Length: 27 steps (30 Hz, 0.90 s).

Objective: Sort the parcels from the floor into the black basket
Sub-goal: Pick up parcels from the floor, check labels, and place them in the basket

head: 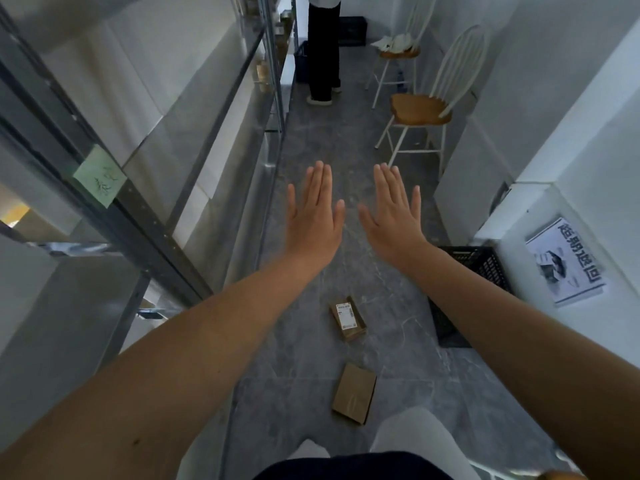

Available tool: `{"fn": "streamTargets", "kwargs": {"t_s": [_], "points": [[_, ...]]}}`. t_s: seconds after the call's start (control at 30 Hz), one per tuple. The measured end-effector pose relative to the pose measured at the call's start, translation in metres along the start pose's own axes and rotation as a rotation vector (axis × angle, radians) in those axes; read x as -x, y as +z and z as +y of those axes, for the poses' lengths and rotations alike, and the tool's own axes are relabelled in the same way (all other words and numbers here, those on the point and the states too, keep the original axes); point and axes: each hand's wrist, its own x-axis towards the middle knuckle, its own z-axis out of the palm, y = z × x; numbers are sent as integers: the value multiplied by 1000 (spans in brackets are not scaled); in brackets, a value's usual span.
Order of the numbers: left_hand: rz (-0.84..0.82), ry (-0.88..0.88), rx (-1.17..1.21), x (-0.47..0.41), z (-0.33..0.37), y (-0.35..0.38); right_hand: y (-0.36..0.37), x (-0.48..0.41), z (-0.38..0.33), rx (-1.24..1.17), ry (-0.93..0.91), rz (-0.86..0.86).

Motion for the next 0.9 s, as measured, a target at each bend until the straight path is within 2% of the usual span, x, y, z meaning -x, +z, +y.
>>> {"fn": "streamTargets", "kwargs": {"t_s": [0.4, 0.73, 0.9], "points": [[-39, -6, 2, -62, 33, 43, 2, -64, 67, -76, 5, -53], [26, -26, -72, -142, 90, 77, -17, -151, 147, -119, -50, -42], [25, -80, -119, -157, 94, 90, -10, -181, 166, -134, -108, -72]]}}
